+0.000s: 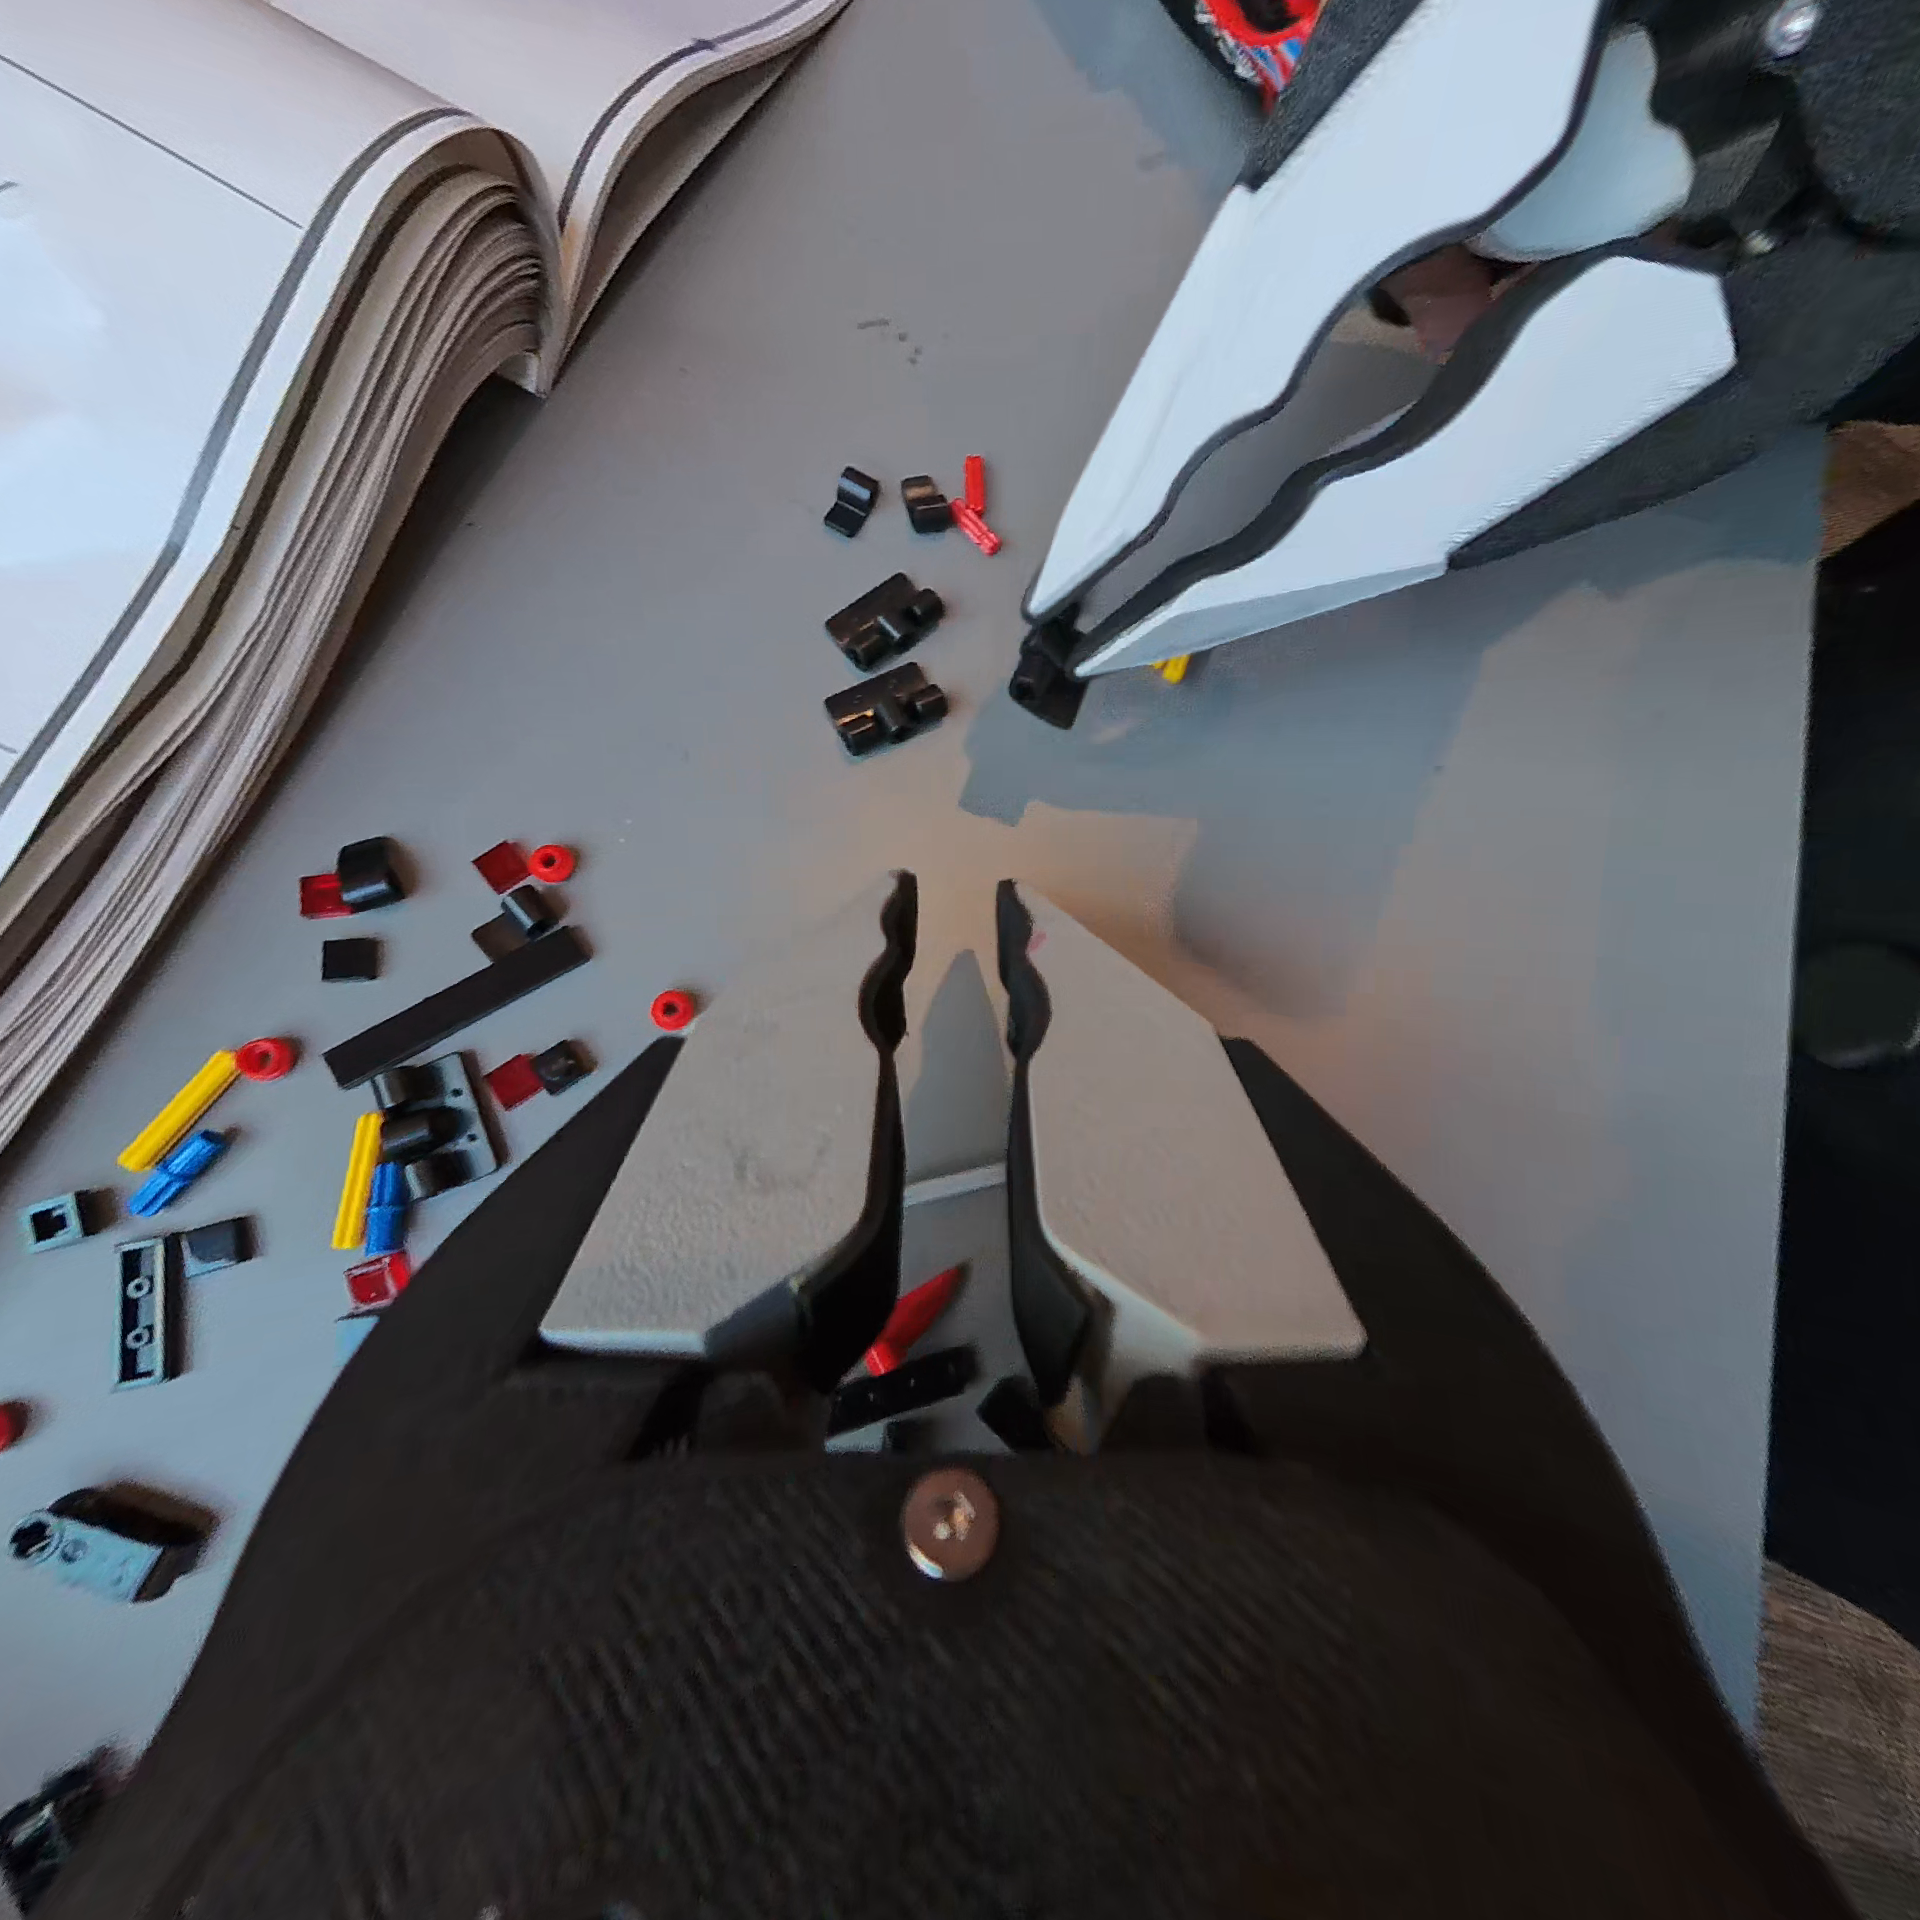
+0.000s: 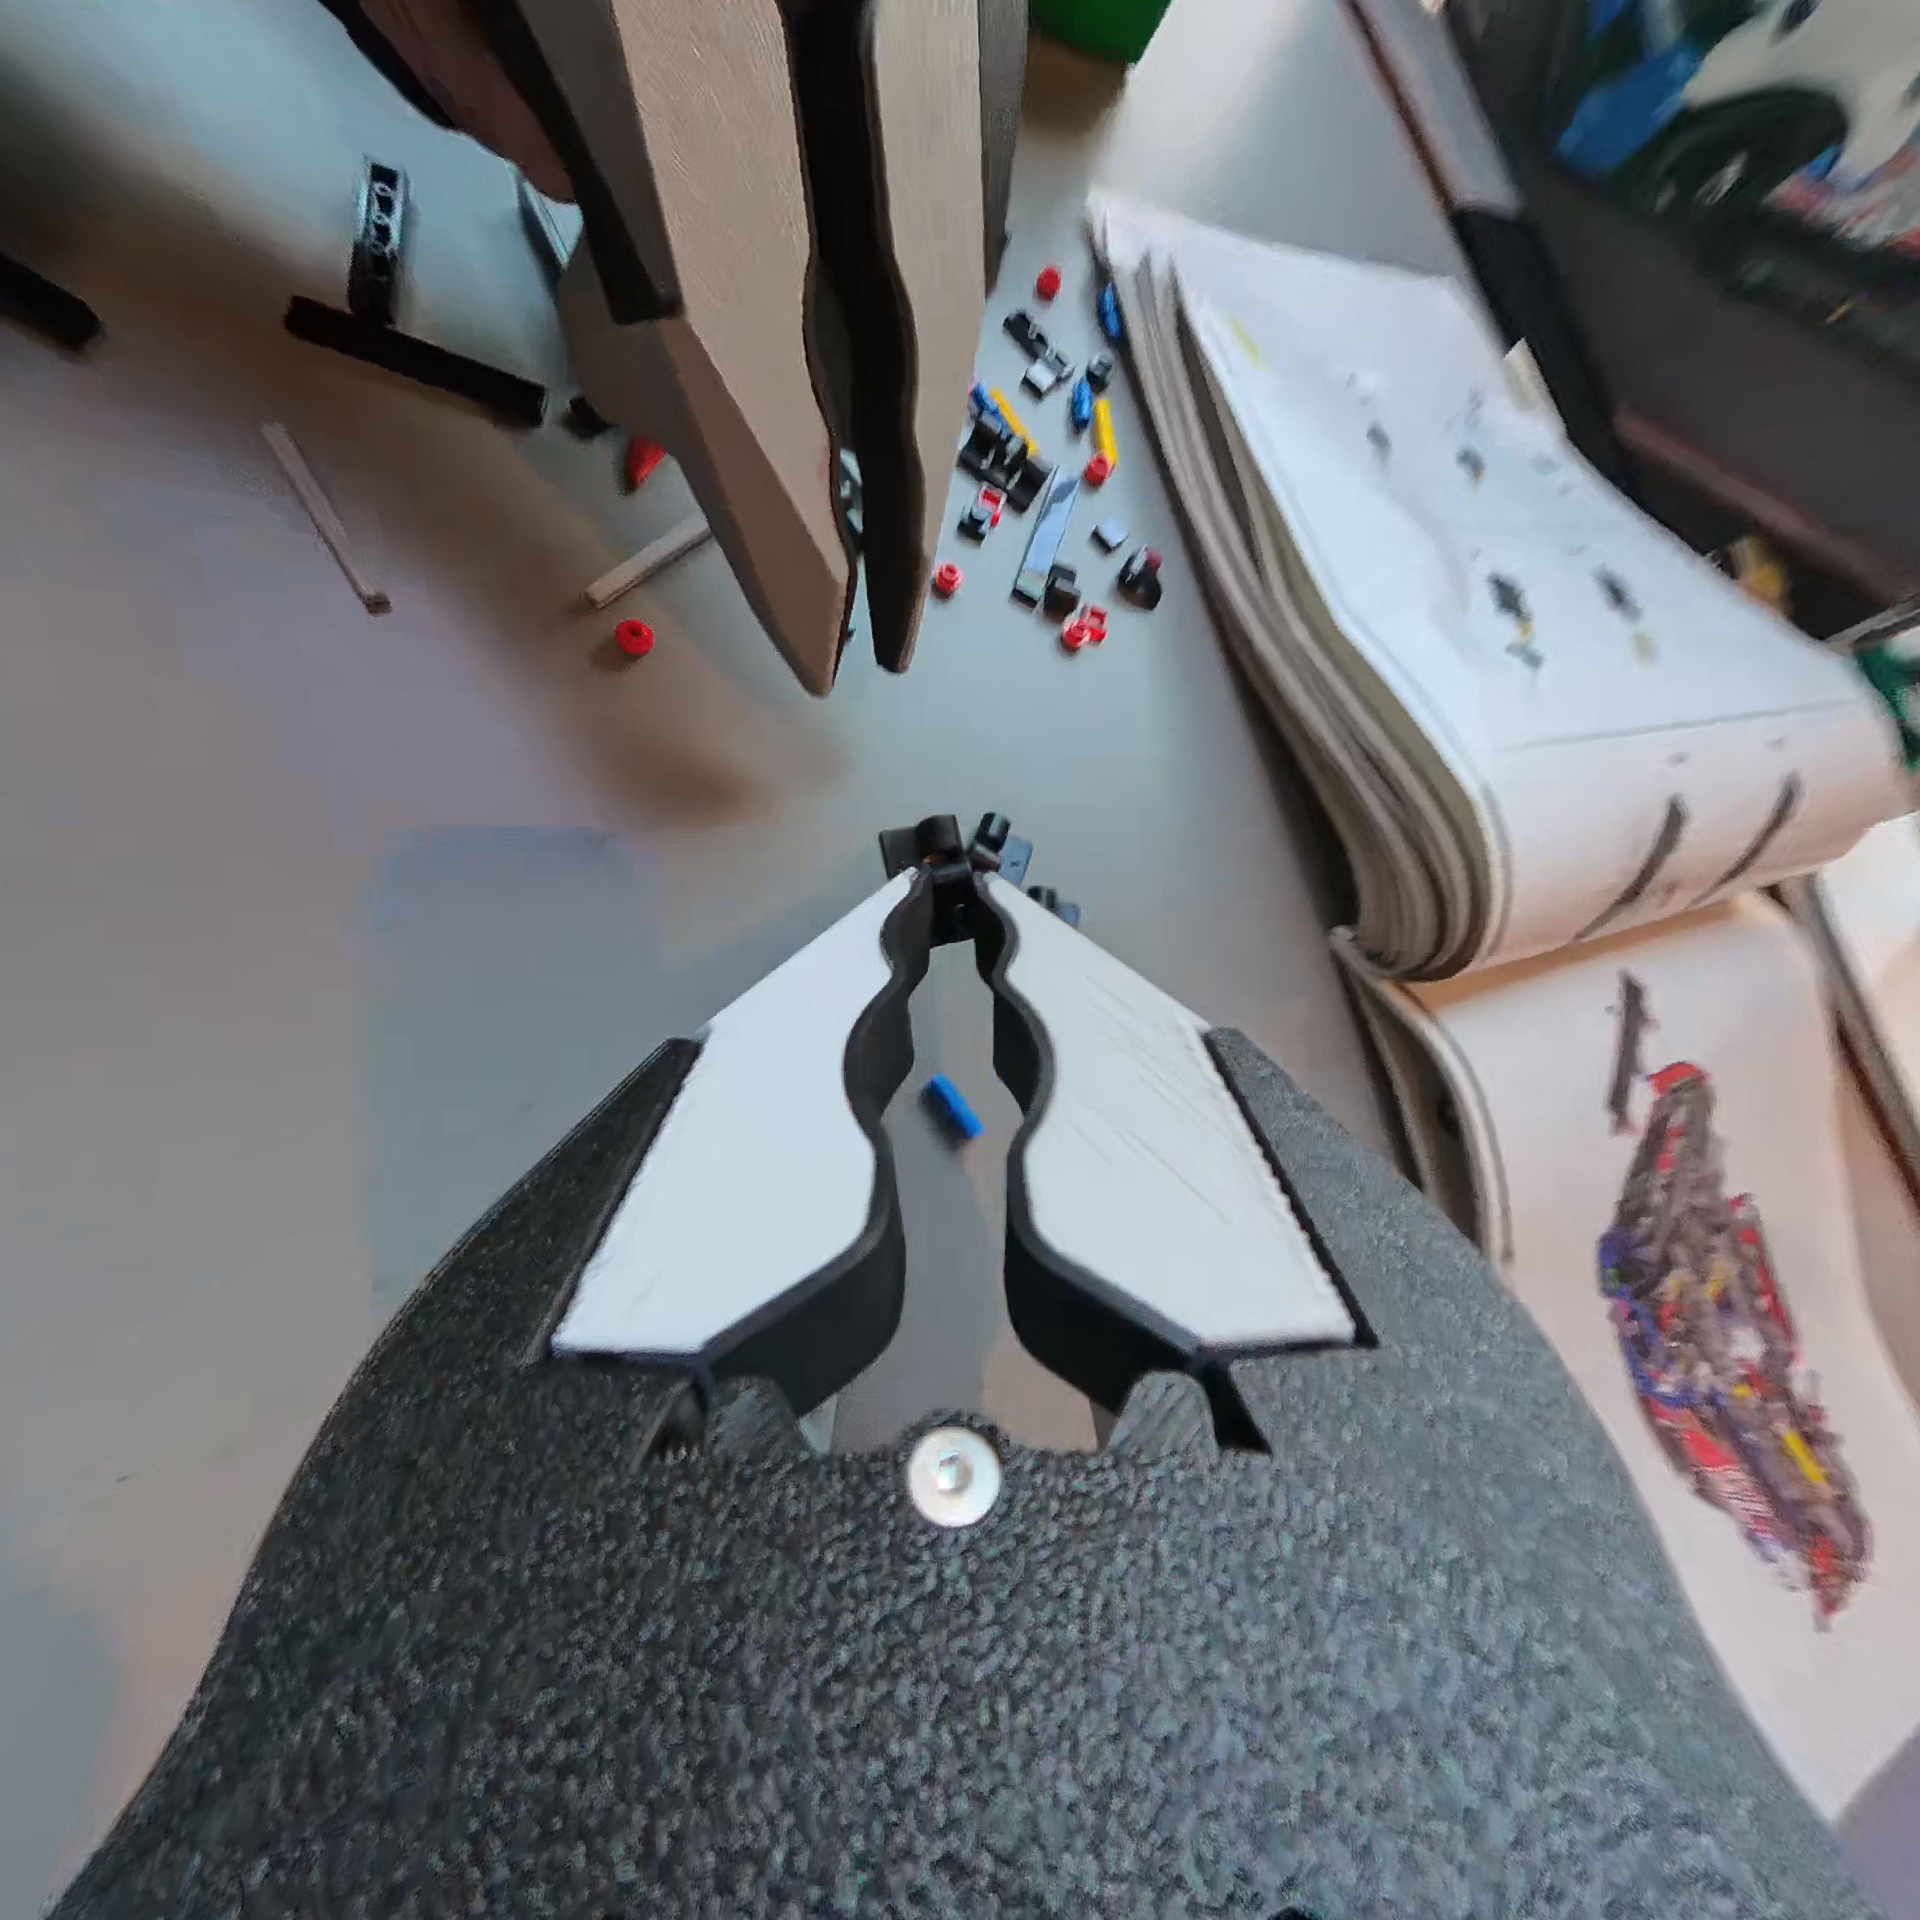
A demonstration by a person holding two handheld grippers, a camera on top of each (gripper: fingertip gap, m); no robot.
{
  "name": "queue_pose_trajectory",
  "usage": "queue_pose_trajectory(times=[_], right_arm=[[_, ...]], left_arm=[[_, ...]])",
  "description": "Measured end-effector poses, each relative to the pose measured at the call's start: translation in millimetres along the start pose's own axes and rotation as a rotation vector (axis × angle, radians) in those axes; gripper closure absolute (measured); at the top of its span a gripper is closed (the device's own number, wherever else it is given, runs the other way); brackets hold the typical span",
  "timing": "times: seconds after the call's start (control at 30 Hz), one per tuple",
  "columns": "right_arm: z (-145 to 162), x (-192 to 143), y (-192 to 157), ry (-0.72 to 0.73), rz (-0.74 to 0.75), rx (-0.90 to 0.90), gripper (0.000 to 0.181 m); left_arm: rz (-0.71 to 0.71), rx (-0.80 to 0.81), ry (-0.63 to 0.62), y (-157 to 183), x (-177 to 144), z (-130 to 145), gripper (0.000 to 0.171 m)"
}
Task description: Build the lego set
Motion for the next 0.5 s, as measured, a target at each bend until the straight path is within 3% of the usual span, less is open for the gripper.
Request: queue_pose_trajectory(times=[0.27,0.5], right_arm=[[-20.0,-24.9,-6.3,0.183,0.213,-0.295,0.174],[-28.0,-31.8,-13.8,0.209,0.323,-0.477,0.174]], left_arm=[[0.125,-0.007,0.108,17.0,-1.1,-15.8,0.149],[0.274,-0.021,0.234,37.1,-7.2,-34.2,0.151]])
Point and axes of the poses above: each gripper's, where its closed fingertips meet, x out along the fingers, z out of its underside, y = z × x across the jaws, the point moved 3 cm from there along -x, back along the fingers, and after that the axes turned 4 degrees about x, right-handed, at the moved point
